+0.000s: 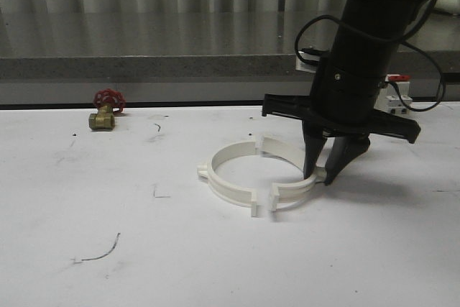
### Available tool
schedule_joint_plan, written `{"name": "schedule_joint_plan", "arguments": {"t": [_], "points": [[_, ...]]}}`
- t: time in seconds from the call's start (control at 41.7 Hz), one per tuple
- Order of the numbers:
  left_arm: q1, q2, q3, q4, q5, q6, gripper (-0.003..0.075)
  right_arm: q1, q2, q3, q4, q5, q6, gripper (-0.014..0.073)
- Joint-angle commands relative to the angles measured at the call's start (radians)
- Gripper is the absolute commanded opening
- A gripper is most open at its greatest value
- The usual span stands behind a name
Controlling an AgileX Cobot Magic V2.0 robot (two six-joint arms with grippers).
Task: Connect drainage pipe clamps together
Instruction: 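Carry the clamp half to the first half, aligning their open ends, then push the held half against the first half to close the ring, then release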
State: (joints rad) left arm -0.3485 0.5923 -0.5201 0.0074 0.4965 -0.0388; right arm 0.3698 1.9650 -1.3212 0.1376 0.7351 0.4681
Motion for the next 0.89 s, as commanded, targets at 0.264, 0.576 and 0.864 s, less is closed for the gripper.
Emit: {"name": "schedule_joint_plan", "arguments": {"t": [0.264,0.576,0.864], "points": [[0.001,0.001,-0.027,-0.007,-0.073,-0.002,0.0283,0.000,-0.049,-0.032,0.032,-0.054,0.008,0.0139],[0.001,0.001,-0.027,-0.007,-0.073,-0.002,0.0283,0.000,-0.049,-0.032,0.039,-0.068,0.008,0.0139],[0.001,0.001,-0.027,-0.007,-0.073,-0.002,0.0283,0.000,-0.049,-0.032,0.033,-0.060,0.008,0.0139]]}}
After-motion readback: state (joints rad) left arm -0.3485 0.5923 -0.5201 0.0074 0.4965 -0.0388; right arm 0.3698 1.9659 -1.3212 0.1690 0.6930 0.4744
